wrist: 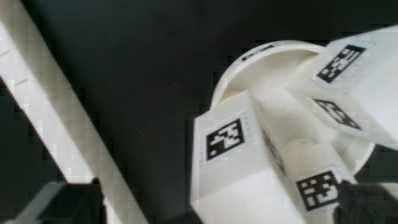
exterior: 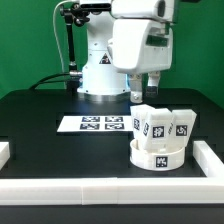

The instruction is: Assemble stool

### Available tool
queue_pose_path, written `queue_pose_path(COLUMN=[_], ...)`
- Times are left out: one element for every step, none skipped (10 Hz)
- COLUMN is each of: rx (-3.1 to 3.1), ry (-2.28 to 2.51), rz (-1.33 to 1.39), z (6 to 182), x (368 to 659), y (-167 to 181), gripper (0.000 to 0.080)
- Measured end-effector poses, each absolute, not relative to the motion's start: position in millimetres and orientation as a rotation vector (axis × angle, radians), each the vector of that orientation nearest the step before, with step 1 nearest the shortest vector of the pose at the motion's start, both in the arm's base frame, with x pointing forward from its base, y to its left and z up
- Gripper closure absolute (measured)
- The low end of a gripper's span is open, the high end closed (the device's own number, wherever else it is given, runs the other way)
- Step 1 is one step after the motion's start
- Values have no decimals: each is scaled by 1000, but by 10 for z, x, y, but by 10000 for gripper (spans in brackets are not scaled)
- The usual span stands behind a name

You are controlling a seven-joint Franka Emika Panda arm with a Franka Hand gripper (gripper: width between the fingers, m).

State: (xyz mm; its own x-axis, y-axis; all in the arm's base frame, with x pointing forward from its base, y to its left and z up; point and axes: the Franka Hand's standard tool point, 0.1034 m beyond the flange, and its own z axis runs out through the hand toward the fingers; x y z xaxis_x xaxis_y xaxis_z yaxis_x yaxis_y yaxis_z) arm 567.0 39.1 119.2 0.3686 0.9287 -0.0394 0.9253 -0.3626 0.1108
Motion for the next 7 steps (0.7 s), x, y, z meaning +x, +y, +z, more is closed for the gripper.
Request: queue_pose_path(rx=[2409, 2335, 2263, 2200, 2112, 2060, 2046], ry=[1815, 1892, 1958, 2014, 2089, 2131, 2140], rz=[27, 12, -9, -31, -60, -80, -91], z=[1173, 1160, 1135, 1095, 1064, 1043, 1026], x=[5698, 5720, 5744, 5768, 5777, 5767, 5759], y=[404, 432, 461, 474, 469, 457, 451], gripper=[150, 150, 150, 150, 150, 150, 150])
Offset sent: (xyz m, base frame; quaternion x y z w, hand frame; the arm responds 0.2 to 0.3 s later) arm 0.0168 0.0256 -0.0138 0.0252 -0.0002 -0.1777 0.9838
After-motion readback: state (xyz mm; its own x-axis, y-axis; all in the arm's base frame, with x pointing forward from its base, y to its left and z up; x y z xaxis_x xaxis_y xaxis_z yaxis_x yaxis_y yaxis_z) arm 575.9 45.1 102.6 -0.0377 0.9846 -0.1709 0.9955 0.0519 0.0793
